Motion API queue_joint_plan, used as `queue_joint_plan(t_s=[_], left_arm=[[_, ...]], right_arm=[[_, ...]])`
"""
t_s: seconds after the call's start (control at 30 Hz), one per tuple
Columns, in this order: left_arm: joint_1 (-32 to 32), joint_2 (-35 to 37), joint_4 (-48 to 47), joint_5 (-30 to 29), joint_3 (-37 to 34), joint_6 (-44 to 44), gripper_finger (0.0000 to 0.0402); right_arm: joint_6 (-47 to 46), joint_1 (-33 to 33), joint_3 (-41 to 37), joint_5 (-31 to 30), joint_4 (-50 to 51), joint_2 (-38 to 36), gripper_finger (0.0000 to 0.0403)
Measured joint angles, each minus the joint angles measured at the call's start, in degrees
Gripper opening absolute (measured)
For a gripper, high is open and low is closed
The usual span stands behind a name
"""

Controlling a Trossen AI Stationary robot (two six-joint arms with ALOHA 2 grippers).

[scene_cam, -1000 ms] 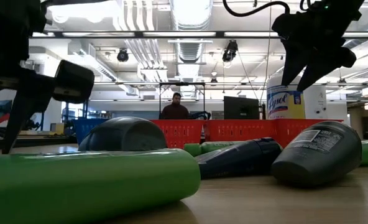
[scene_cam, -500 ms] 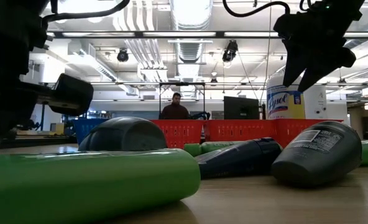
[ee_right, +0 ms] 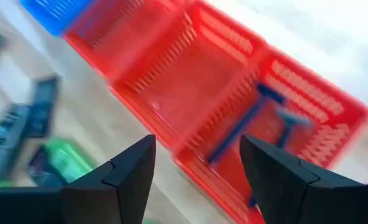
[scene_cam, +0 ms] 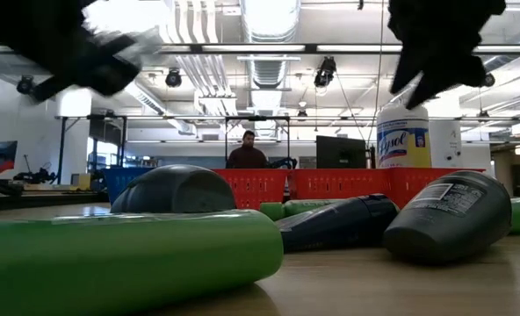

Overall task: Pick & Place Travel size toiletries
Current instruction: Put the blue razor into the right red bin

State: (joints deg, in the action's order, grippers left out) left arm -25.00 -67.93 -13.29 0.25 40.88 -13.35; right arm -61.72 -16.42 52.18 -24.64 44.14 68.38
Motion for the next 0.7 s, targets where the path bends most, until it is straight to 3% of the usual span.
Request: queue_joint_plan(t_s=[0.13,0.3,0.43,0.57,0.7], left_arm=[[7.41,7.24,10.01,-6.81,-0.27,-3.19,0.0028],[15.67,10.1,34.09,-7.67,-0.9,-2.37,0.0028],[19.13,8.46,39.28,-7.46,-0.81,-0.24,0.0028],[21.3,4.59,41.16,-6.51,-0.83,-0.29,0.0028],[22.96,-0.16,53.98,-3.04,-0.54,-1.38,0.0028]], right_arm=[[8.45,2.48,0.0,-0.86,-9.67,-2.08,0.0229],[20.6,5.01,0.08,-0.93,-27.08,-2.75,0.0246],[28.01,6.41,2.11,-0.94,-35.75,-2.13,0.0264],[32.41,8.41,6.37,-0.83,-36.8,-0.18,0.0279],[35.41,10.77,10.83,2.37,-36.95,2.57,0.0292]])
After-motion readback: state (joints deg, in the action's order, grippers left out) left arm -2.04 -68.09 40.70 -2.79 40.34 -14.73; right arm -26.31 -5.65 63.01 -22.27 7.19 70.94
